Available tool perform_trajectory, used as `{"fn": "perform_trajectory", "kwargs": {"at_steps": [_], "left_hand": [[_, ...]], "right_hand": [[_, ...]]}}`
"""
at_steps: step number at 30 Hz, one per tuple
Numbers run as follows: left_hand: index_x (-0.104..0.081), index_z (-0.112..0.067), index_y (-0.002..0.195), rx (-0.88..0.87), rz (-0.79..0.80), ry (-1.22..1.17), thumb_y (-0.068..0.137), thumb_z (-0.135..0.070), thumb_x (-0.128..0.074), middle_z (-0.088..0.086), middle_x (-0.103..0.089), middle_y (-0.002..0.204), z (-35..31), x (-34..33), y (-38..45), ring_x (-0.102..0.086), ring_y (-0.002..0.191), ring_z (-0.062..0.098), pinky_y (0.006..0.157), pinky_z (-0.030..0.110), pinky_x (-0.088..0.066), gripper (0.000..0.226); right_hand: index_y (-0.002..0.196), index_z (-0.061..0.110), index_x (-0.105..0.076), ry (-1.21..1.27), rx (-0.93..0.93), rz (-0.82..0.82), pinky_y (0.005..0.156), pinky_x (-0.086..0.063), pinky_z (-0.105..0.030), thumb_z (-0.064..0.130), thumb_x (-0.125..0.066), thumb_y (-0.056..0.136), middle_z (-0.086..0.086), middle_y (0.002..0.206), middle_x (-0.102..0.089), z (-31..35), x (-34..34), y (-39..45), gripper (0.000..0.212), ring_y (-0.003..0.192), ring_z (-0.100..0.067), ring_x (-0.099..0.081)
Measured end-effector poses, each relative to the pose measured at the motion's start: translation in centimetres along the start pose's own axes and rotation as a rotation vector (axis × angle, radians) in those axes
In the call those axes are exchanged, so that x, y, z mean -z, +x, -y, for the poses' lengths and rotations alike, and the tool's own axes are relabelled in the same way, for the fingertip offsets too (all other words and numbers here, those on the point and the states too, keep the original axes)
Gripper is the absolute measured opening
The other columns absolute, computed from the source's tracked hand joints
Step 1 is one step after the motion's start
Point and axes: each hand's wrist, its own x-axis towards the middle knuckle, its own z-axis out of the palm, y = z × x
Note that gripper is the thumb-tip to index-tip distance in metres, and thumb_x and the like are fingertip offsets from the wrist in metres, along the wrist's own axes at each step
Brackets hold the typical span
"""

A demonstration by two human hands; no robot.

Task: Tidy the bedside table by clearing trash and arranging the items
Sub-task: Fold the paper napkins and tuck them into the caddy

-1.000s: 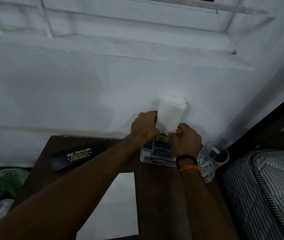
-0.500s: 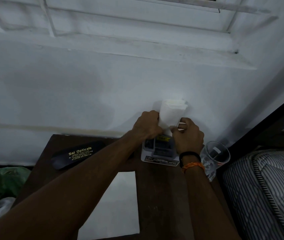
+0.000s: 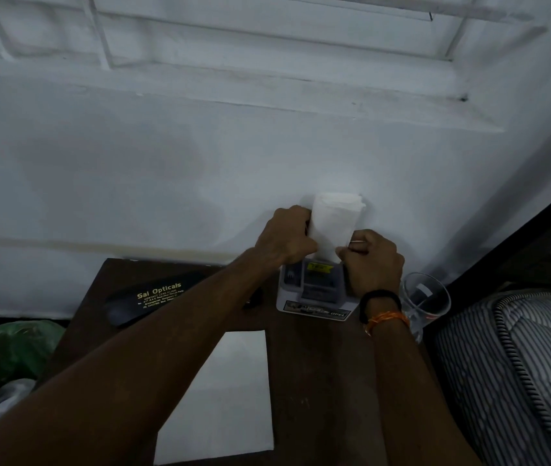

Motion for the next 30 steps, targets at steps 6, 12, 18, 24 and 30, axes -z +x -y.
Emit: {"fn": "perform_trajectory", "kwargs": {"at_steps": [6, 12, 18, 24, 30], "left_hand": [[-0.064, -0.005, 0.092, 0.023, 0.074, 0.051, 0.068, -0.019, -0.080, 0.014, -0.069, 0.096, 0.1, -0.6, -0.2, -0.065, 0.085, 0.027, 0.064, 0.029, -0.048, 0.032], [-0.064, -0.011, 0.119, -0.029, 0.033, -0.036, 0.066, -0.025, -0.082, 0.008, -0.071, 0.110, -0.2, 0.4, -0.4, -0.066, 0.097, 0.023, 0.081, 0.038, -0.058, 0.057], [-0.068, -0.008, 0.116, -0.106, -0.030, -0.029, 0.070, -0.018, -0.081, 0.011, -0.070, 0.111, -1.1, 1.6, -0.4, -0.065, 0.099, 0.024, 0.081, 0.033, -0.054, 0.049], [-0.068, -0.008, 0.116, -0.101, 0.018, 0.048, 0.071, -0.019, -0.080, 0.012, -0.070, 0.113, -0.8, 0.6, -0.6, -0.064, 0.102, 0.027, 0.085, 0.038, -0.055, 0.048], [-0.065, -0.008, 0.120, -0.100, 0.035, 0.083, 0.073, -0.020, -0.078, 0.014, -0.068, 0.115, -0.3, 0.0, -0.7, -0.062, 0.106, 0.030, 0.087, 0.040, -0.053, 0.051]], "right_hand": [[0.076, 0.021, -0.066, -0.069, 0.002, 0.024, 0.076, -0.056, -0.035, 0.021, -0.075, 0.073, -0.006, 0.082, -0.073, -0.5, -0.3, -0.1, 0.010, 0.083, -0.030, -0.067], [0.127, 0.022, -0.057, 0.257, -0.020, -0.029, 0.084, -0.053, -0.028, 0.029, -0.078, 0.076, 0.002, 0.115, -0.070, 0.4, 0.4, 0.0, 0.055, 0.086, -0.012, -0.064], [0.106, 0.021, -0.069, 0.189, -0.010, -0.044, 0.081, -0.053, -0.025, 0.022, -0.075, 0.079, 0.000, 0.094, -0.074, -0.2, -0.1, -0.1, 0.027, 0.085, -0.015, -0.067], [0.071, 0.021, -0.058, -0.027, 0.018, 0.017, 0.066, -0.041, -0.025, 0.025, -0.076, 0.077, -0.002, 0.075, -0.067, -1.2, -0.5, -0.2, 0.019, 0.081, -0.028, -0.066], [0.118, 0.023, -0.062, 0.180, 0.031, -0.021, 0.081, -0.049, -0.024, 0.021, -0.076, 0.075, 0.001, 0.109, -0.070, 0.1, 0.1, -0.3, 0.044, 0.094, -0.017, -0.065]]}}
